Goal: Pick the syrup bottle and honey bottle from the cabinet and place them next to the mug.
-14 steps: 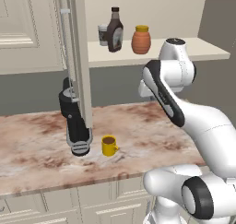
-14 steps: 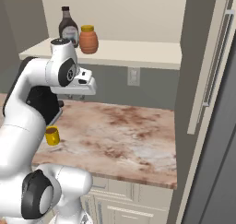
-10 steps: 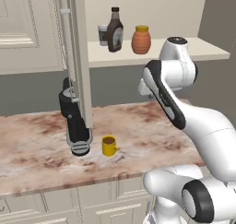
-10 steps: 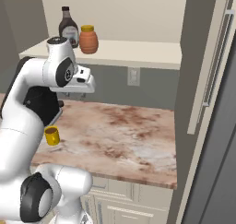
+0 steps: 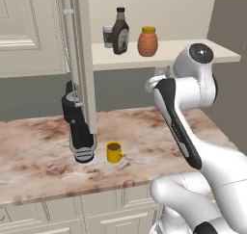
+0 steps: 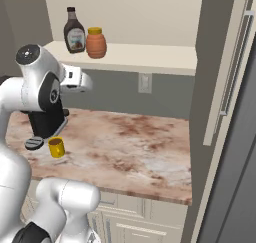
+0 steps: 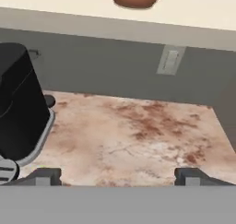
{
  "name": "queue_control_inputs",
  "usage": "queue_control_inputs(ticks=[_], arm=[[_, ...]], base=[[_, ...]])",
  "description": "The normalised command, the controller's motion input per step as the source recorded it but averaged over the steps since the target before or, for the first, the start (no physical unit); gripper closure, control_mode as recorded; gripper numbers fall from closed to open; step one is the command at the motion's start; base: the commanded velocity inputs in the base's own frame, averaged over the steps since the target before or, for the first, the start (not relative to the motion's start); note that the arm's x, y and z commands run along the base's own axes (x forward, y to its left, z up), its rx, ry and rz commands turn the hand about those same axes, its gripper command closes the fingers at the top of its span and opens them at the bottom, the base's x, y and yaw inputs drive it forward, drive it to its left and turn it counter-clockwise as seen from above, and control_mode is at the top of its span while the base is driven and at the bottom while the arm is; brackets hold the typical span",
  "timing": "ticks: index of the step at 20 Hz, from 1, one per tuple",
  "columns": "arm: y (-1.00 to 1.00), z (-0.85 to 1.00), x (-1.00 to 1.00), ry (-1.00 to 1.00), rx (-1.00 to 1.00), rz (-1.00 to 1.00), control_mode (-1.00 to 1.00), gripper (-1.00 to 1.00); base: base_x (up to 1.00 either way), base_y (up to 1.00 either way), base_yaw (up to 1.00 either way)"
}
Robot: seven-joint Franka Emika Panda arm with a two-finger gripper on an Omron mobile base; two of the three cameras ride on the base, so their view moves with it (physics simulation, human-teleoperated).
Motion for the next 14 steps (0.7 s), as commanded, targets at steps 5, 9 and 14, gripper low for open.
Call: queue_control_inputs(ticks=[5,9,14], arm=[[0.02,0.61,-0.25,-0.58,0.0,0.0,-1.0,-1.0],[0.0,0.57,-0.16,-0.64,0.0,0.0,-1.0,-1.0],[0.0,0.5,-0.06,-0.63,0.0,0.0,-1.0,-1.0]], base=[[0.0,0.0,0.0],[0.0,0.0,0.0],[0.0,0.0,0.0]])
